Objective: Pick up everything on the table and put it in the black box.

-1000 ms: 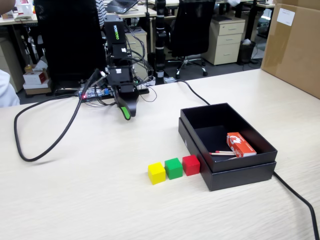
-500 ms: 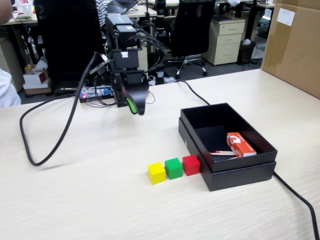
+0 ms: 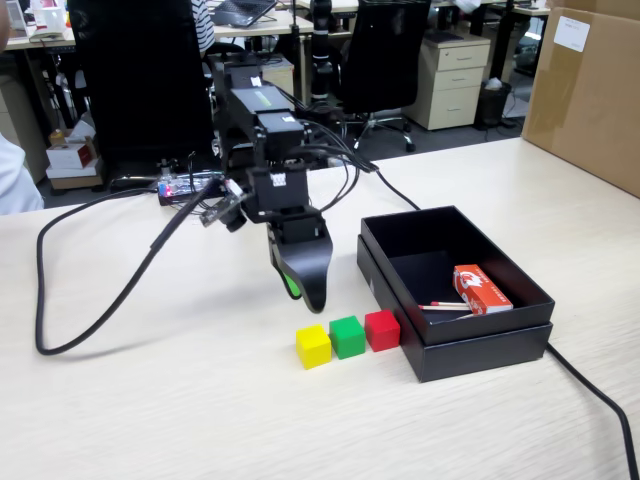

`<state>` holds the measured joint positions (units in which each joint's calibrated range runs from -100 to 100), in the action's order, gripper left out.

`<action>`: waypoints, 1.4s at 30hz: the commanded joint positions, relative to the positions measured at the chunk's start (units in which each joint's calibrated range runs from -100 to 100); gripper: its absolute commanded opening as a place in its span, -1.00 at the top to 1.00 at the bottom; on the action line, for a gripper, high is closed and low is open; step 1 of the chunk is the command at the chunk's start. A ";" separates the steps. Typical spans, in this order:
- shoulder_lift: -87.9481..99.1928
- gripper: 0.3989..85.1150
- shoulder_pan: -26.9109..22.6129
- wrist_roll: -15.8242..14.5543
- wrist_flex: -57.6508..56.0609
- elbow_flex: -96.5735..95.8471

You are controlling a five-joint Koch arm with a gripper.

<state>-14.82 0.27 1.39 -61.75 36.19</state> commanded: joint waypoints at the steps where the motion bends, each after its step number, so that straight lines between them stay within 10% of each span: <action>1: -2.45 -0.11 -0.63 0.10 -0.24 7.05; 29: -20.58 0.02 0.34 0.39 -3.26 16.84; 38: -21.27 0.96 1.17 0.15 -3.61 17.30; 42: -20.23 0.99 1.66 0.15 -5.85 17.21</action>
<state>-36.83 1.49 1.44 -64.54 50.07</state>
